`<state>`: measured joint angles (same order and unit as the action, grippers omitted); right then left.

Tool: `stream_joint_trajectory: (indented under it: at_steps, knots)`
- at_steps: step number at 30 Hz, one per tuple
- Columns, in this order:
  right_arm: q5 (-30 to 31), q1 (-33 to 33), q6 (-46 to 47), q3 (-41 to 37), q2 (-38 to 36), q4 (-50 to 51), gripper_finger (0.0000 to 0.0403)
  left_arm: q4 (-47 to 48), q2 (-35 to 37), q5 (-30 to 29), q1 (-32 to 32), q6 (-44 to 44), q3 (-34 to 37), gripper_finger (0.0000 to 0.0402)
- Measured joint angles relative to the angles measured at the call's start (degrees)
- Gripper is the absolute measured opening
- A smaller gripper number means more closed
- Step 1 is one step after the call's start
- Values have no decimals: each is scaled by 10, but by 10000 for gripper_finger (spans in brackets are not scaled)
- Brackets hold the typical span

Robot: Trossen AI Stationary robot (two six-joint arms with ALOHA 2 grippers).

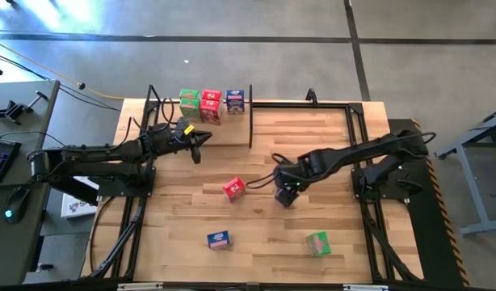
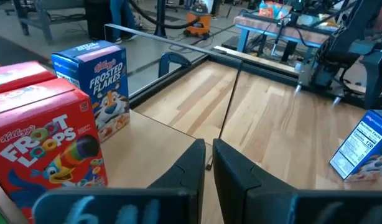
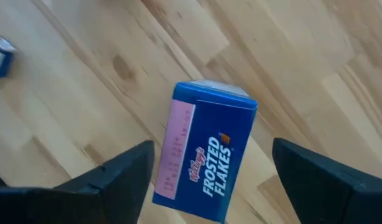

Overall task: Stack cereal on shelf
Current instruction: Put the top blue cereal box on the shelf aligned with the blue cereal box

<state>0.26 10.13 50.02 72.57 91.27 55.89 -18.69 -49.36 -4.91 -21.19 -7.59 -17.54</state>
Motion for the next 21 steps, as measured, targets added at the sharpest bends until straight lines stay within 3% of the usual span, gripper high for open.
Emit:
stream_joint_trajectory:
  at_steps: [10,21]
  knots:
    - [-23,-6,-25,80,88,90,302,9,0,0,0,3,0,21]
    - [-22,-33,-55,117,90,82,213,37,0,0,0,8,0,21]
